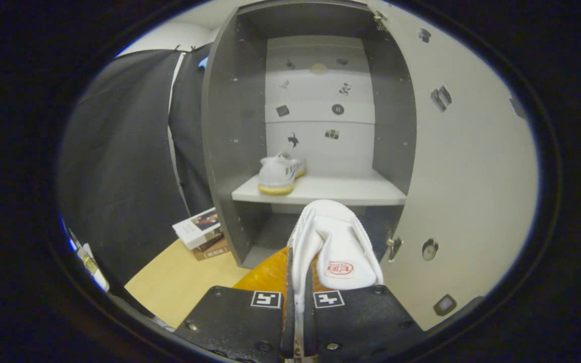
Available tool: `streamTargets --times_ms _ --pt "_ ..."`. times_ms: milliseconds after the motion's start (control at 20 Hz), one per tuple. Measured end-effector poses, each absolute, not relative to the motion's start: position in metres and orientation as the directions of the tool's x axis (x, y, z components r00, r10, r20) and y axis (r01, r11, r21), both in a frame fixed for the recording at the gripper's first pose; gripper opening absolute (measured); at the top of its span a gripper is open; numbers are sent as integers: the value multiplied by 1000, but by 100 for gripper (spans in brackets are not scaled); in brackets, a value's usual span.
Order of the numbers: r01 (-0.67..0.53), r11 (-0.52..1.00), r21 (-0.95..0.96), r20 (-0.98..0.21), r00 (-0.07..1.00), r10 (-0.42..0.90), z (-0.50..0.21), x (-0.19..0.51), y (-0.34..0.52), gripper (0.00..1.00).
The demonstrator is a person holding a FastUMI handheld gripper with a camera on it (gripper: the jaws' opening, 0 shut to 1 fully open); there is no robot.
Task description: Open the shoe cabinet door, grab the shoes and put them into the shoe cabinet, then close the shoe cabinet door.
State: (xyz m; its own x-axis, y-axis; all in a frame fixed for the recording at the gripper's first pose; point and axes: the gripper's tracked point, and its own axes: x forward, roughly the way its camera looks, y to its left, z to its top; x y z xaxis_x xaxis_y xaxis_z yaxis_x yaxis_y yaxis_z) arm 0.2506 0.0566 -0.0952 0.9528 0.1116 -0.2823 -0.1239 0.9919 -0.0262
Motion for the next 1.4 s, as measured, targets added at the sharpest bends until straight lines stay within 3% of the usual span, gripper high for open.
streamTargets --times_ms 600,1400 --pt "-72 996 -46 -168 984 63 -2 376 54 10" --pt "-22 994 -106 -228 974 -3 -21 531 41 10"
